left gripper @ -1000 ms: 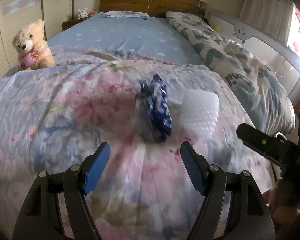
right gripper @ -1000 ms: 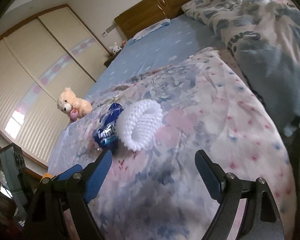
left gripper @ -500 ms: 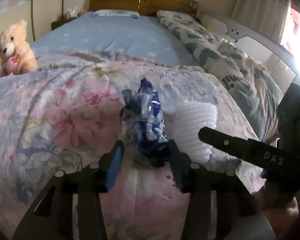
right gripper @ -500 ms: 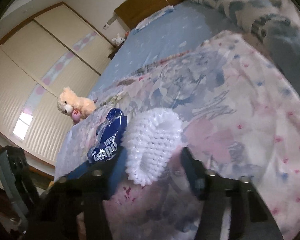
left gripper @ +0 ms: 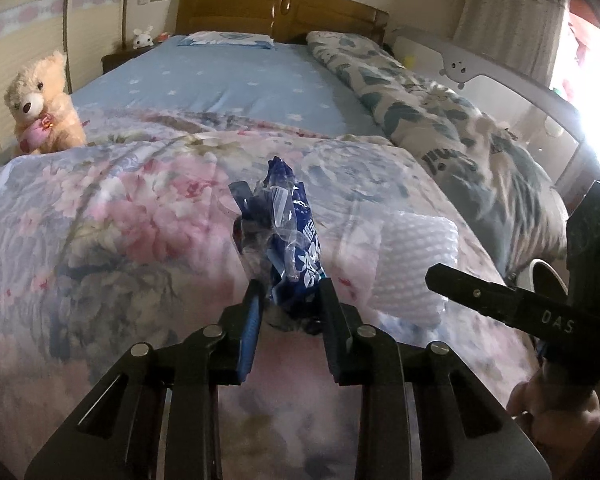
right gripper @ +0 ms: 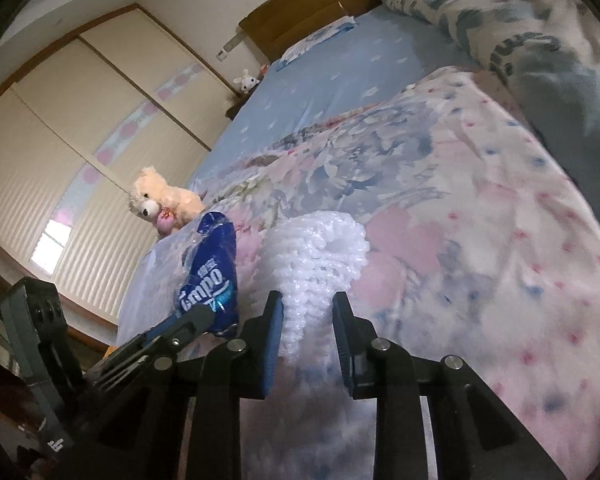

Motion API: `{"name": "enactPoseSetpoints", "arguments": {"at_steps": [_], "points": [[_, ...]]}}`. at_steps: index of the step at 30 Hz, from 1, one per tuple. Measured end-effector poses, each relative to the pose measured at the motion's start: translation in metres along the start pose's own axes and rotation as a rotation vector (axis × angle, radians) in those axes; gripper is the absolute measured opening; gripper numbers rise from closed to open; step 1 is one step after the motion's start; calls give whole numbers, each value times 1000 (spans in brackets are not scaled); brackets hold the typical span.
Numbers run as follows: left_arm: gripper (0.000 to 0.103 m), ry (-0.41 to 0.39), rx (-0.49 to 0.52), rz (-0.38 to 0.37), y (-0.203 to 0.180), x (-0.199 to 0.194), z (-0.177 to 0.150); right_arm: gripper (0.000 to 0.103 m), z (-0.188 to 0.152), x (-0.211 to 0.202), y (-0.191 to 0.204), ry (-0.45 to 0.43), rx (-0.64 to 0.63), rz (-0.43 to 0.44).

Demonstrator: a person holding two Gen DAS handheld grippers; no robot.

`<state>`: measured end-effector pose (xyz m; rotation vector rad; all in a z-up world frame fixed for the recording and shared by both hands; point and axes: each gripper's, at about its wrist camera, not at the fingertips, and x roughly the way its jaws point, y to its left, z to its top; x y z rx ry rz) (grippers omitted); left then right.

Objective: Collect trash
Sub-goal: 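Carry the blue wrapper and white mesh net over the bin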

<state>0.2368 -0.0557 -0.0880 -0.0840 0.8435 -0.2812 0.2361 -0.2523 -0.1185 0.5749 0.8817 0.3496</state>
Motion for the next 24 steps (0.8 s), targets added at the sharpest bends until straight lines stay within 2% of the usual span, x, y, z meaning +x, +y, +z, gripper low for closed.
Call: {"name": "enactPoseSetpoints", "arguments": {"at_steps": [13,24], "points": [[26,17,58,-61,-50,-34,-39,25,-36,-68,-6,-73,-38,-80],[26,22,127,-107,-97,-52,-59,25,-62,-120,-23,-123,-32,-131]]}}
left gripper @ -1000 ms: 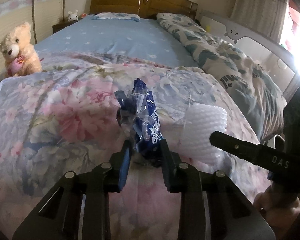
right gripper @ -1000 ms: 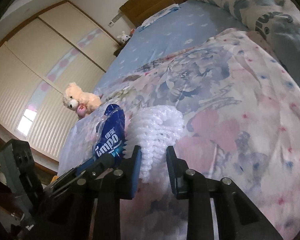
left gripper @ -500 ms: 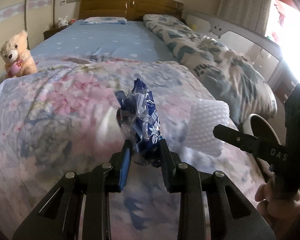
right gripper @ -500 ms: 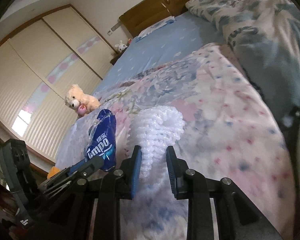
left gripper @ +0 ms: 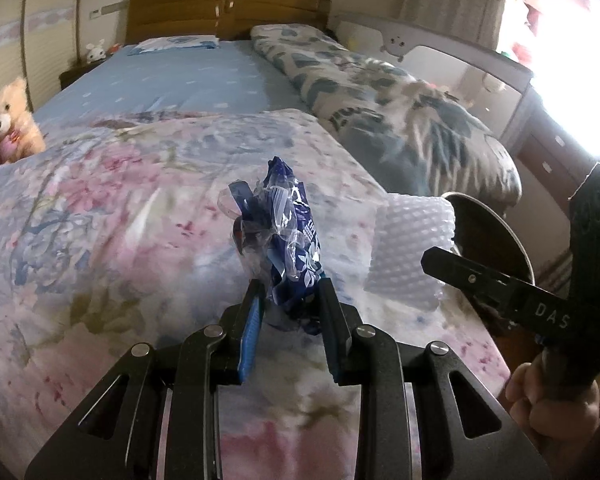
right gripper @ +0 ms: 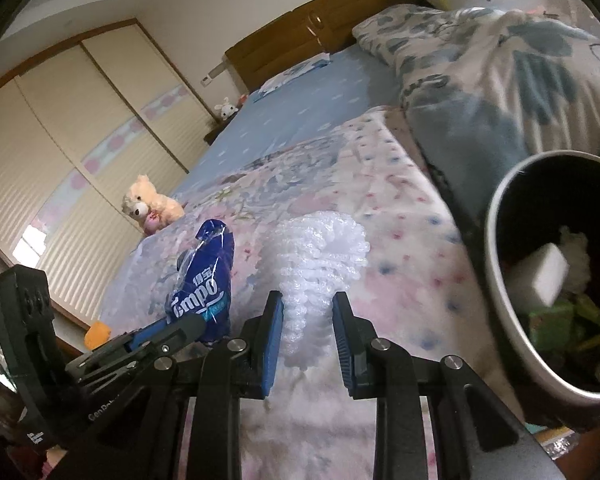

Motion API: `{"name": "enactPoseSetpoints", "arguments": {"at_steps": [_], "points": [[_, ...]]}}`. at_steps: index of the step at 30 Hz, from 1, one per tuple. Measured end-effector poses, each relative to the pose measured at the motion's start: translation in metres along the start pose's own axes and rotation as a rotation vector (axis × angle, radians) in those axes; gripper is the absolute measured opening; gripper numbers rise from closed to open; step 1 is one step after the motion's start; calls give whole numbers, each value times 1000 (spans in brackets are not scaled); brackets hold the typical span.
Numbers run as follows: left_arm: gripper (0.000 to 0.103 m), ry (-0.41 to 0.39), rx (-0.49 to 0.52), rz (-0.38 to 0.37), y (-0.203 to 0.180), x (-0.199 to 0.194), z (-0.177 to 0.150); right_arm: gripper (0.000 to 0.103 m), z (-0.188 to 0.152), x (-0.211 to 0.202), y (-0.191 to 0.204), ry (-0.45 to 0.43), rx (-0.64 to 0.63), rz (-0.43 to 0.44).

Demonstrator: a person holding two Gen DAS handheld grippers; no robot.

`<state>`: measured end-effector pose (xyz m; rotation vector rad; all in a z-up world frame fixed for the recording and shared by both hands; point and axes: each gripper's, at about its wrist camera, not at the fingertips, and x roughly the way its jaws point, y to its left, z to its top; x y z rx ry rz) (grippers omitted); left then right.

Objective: Collect trash
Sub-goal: 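Carry the blue wrapper and white mesh net over the bin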

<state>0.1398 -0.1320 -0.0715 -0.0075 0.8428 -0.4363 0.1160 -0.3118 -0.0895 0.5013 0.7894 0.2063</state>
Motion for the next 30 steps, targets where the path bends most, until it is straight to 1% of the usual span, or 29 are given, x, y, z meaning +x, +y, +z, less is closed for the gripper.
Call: {"name": "enactPoseSetpoints", "arguments": {"at_steps": [14,24,30], "points": [[26,12,78,-27,-47,-5,-6,25,-19,-51,-30,-65,38,-40],[26,13,136,-57,-80,-7,-6,25,-25,-85,-52,-116,79,-82],[26,11,156,-71,-94,-7,-4,25,-24,-98,-63,-142,90,-100]]}}
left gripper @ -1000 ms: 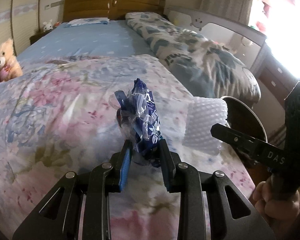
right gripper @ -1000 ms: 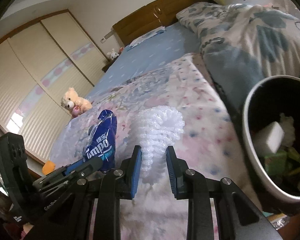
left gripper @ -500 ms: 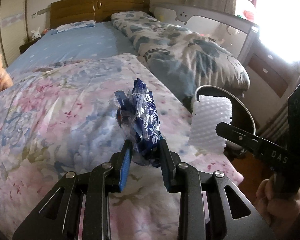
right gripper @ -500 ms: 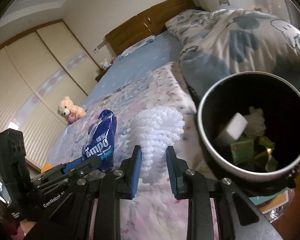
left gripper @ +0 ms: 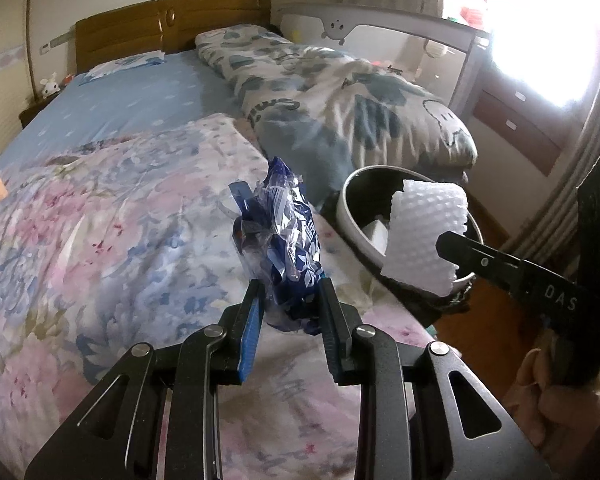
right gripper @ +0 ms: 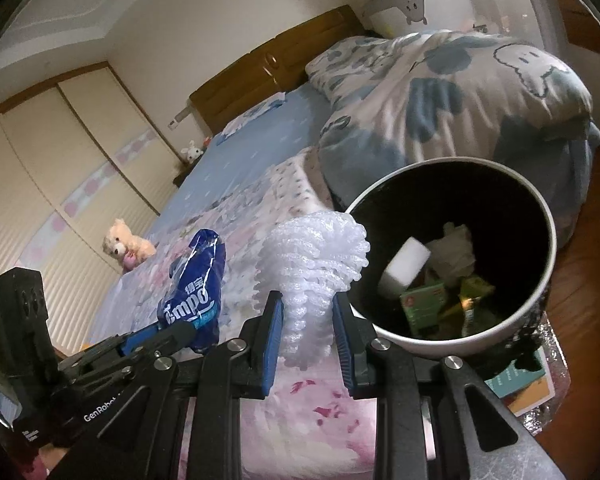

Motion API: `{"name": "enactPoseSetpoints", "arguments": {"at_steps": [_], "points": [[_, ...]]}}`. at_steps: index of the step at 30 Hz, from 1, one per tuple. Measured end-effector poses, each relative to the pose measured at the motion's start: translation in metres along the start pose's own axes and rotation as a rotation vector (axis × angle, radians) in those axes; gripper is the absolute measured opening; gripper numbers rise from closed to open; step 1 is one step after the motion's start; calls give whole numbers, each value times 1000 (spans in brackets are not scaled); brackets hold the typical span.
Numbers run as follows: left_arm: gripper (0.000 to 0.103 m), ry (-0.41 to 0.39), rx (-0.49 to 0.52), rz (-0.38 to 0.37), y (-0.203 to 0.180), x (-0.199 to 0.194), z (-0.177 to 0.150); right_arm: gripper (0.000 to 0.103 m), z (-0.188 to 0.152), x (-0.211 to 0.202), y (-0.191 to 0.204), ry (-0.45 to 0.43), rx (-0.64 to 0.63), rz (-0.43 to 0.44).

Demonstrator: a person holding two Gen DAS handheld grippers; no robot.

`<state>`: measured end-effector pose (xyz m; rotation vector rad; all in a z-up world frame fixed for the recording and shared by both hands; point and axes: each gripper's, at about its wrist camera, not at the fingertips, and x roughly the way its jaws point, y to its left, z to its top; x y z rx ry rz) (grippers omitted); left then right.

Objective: Collect trash
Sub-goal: 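Carry the blue wrapper and white mesh net over the bin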

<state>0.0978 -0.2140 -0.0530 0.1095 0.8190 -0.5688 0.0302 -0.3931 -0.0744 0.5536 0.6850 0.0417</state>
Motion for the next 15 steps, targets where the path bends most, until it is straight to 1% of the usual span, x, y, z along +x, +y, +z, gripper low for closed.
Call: {"name": "enactPoseSetpoints", "arguments": {"at_steps": [15], "points": [[26,6,44,-25,-26,7,9,25,8,-21,-22,-50,32,-28]]}}
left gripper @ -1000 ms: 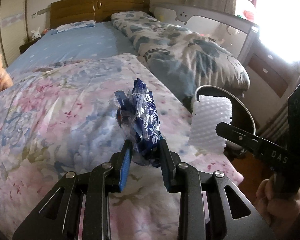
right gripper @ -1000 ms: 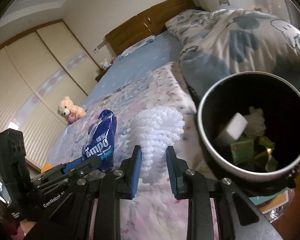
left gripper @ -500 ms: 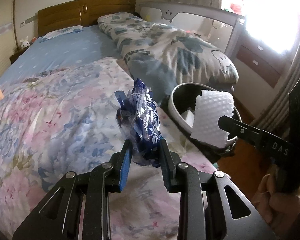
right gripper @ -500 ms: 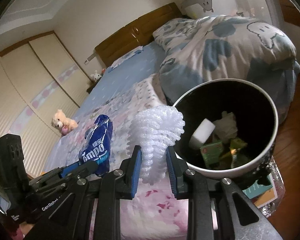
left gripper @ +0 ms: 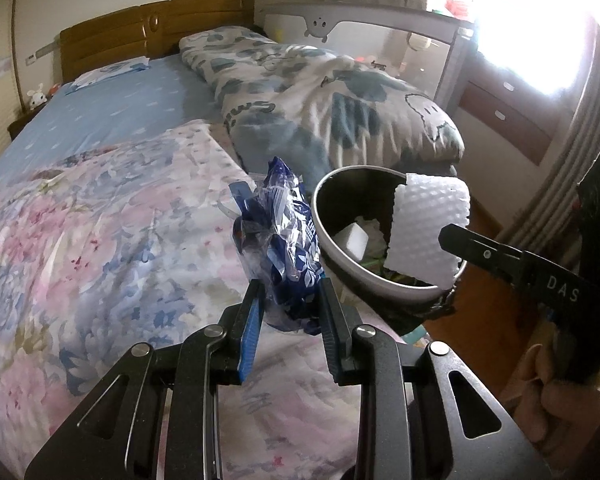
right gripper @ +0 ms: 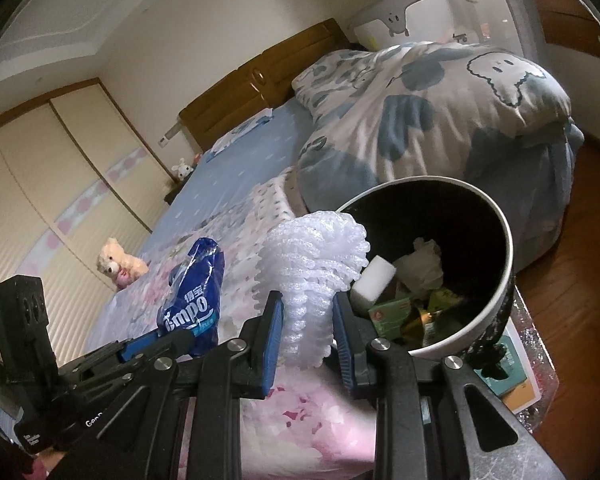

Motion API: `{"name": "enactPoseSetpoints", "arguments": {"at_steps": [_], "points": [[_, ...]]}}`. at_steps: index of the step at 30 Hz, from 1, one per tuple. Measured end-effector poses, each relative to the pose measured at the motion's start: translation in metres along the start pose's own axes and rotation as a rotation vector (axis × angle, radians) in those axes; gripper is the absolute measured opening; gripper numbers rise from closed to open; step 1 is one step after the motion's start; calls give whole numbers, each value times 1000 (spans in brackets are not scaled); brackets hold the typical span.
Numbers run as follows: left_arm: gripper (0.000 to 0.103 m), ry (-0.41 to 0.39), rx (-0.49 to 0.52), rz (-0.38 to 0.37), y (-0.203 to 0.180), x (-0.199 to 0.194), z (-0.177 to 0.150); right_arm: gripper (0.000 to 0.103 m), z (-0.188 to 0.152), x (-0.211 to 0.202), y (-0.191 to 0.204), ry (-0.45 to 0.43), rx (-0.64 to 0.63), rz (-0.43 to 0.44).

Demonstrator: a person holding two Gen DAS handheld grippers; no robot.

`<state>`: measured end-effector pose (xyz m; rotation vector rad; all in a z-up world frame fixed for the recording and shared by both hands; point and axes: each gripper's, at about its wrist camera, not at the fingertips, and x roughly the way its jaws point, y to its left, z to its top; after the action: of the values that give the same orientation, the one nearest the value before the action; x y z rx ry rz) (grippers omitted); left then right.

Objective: Collect trash
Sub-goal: 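Carry the blue wrapper and white mesh net over the bin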

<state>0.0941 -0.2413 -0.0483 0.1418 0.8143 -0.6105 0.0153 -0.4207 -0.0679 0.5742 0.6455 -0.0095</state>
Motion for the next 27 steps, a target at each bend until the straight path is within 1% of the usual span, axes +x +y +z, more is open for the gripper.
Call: {"name": "enactPoseSetpoints", "arguments": {"at_steps": [14,27], "points": [[26,3,42,-27,-21,9,10,25,4,-9,-13,-21,24,-22],[26,11,92,-58,-49,20,20,25,11,-16,-40,-39,60,-66]]}}
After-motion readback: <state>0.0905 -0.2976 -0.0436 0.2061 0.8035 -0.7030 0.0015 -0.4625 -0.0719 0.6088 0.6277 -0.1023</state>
